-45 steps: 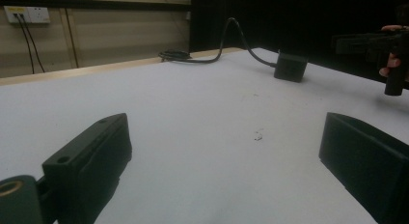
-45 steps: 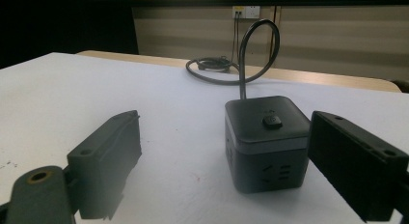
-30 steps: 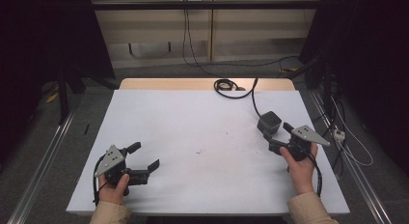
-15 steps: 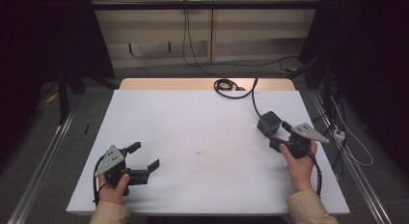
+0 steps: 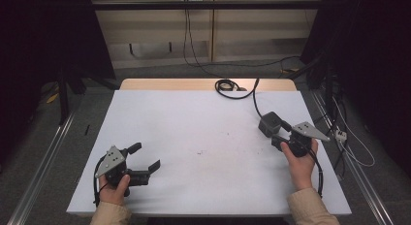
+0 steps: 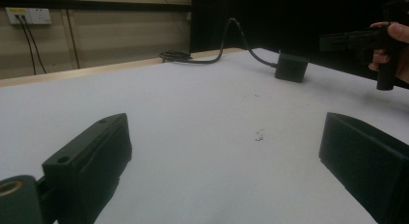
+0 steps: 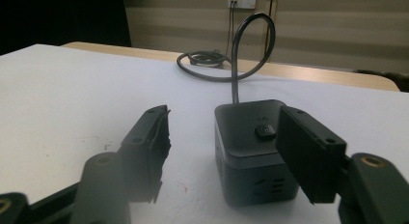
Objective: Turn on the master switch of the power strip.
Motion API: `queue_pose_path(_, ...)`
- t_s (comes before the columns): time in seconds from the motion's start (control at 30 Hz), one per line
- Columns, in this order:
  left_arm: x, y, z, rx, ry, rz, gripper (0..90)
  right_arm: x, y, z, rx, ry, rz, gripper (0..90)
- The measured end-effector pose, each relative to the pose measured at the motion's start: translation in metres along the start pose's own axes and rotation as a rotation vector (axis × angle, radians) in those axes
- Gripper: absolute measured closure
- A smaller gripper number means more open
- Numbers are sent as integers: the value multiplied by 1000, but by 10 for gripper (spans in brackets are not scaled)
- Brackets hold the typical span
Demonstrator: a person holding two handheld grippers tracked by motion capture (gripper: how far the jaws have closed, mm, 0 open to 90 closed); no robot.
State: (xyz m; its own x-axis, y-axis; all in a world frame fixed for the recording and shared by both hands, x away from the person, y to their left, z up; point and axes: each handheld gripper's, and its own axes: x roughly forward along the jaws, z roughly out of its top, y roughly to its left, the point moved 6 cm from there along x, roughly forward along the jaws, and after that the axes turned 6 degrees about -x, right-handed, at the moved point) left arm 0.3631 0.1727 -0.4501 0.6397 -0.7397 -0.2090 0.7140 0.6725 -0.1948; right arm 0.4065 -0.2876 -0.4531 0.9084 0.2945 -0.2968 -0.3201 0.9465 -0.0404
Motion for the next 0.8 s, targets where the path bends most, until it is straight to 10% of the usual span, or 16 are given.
queue_pose_path(0.8, 0, 0, 0, -2, 0, 2, 39, 2, -8, 0, 5, 15, -15, 524)
